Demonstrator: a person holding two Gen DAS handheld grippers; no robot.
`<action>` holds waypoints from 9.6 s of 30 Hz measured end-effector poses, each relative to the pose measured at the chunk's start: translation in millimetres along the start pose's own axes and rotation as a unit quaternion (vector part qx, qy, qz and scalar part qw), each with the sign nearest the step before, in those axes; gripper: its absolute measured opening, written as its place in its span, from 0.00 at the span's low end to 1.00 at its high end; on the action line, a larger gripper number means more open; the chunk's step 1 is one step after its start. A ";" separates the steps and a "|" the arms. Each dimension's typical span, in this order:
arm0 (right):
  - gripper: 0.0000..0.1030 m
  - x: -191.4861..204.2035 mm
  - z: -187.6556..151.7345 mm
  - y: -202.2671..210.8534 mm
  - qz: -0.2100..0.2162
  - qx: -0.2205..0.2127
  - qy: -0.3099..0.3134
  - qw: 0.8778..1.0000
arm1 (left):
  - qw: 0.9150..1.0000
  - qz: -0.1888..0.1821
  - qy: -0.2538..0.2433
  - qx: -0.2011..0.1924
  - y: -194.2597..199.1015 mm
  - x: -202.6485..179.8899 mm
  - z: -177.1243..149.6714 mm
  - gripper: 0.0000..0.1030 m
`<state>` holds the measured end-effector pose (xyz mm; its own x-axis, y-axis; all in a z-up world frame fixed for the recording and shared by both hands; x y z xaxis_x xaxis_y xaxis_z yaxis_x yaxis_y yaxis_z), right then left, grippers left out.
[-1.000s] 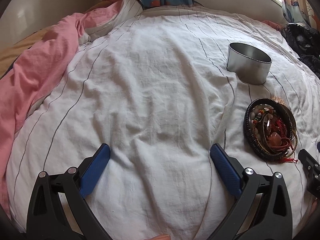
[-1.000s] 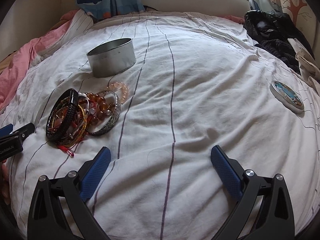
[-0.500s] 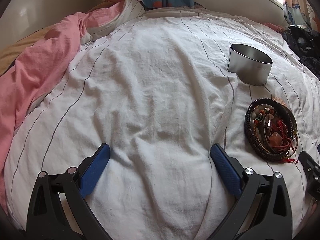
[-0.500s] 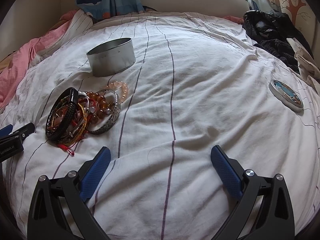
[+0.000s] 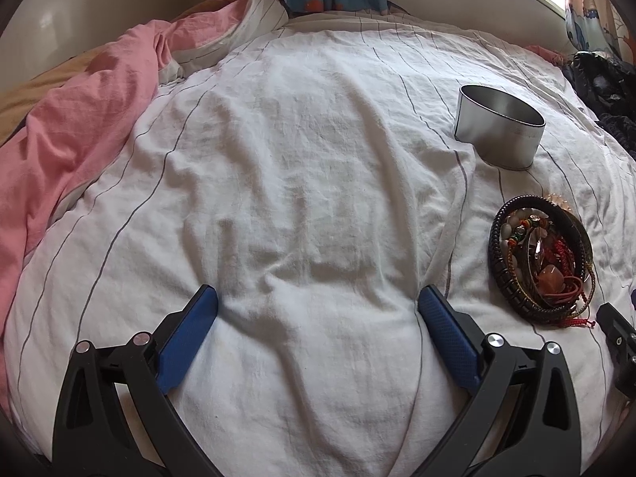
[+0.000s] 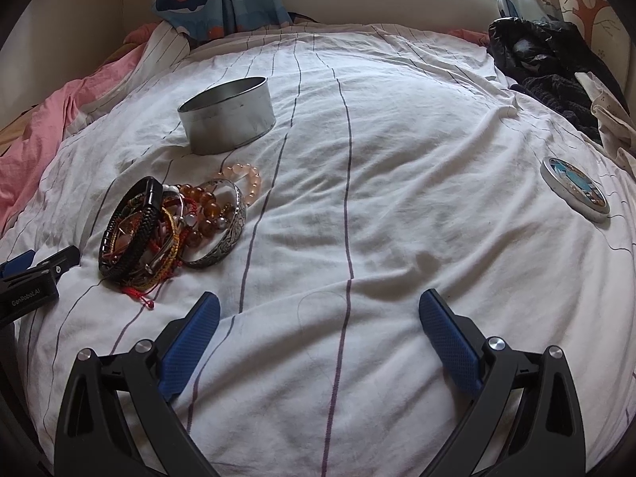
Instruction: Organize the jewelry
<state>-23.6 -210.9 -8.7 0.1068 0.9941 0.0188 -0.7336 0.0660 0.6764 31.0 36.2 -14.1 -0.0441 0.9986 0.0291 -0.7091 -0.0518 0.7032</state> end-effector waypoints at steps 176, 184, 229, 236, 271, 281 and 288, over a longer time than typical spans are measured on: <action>0.32 6.7 41.0 8.8 0.166 -0.021 -0.009 0.986 | 0.974 -0.211 -0.086 0.002 36.1 -76.3 39.9 0.45; 0.32 0.3 39.6 -0.1 0.164 -0.013 -0.032 0.986 | 0.969 -0.229 -0.083 0.027 23.2 -78.1 11.6 0.32; 0.04 43.6 45.2 8.3 0.236 -0.046 0.021 0.970 | 0.977 -0.210 -0.008 0.016 22.9 -22.9 26.5 0.02; 0.04 8.4 64.9 28.9 0.276 -0.093 -0.056 0.955 | 0.977 -0.212 -0.012 -0.001 38.6 -30.6 40.8 0.02; 0.32 25.7 159.6 -84.8 0.236 -0.068 -0.028 0.969 | 0.987 -0.156 -0.044 -0.002 -36.5 -102.3 137.0 0.08; 0.32 -1.8 84.7 -8.8 0.198 -0.042 -0.030 0.979 | 0.981 -0.185 -0.061 0.019 12.0 -64.3 78.8 0.16; 0.32 -18.1 58.3 -4.9 0.194 -0.021 -0.074 0.978 | 0.973 -0.217 -0.079 0.017 20.9 -65.4 45.6 0.18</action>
<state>17.2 -234.3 30.6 -0.0917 0.9220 0.3762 -0.7650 -0.3071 0.5661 51.2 -29.8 31.1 0.3643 0.9158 -0.1690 -0.6135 0.3725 0.6963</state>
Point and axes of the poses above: each gripper's, at about its wrist camera, not at the fingertips, and y roughly against the way its jaws point, x to its left, z to its top, the point moved 1 cm from there along -y, roughly the way its jaws point, and after that the axes turned 7 degrees about -x, right-handed, at the moved point
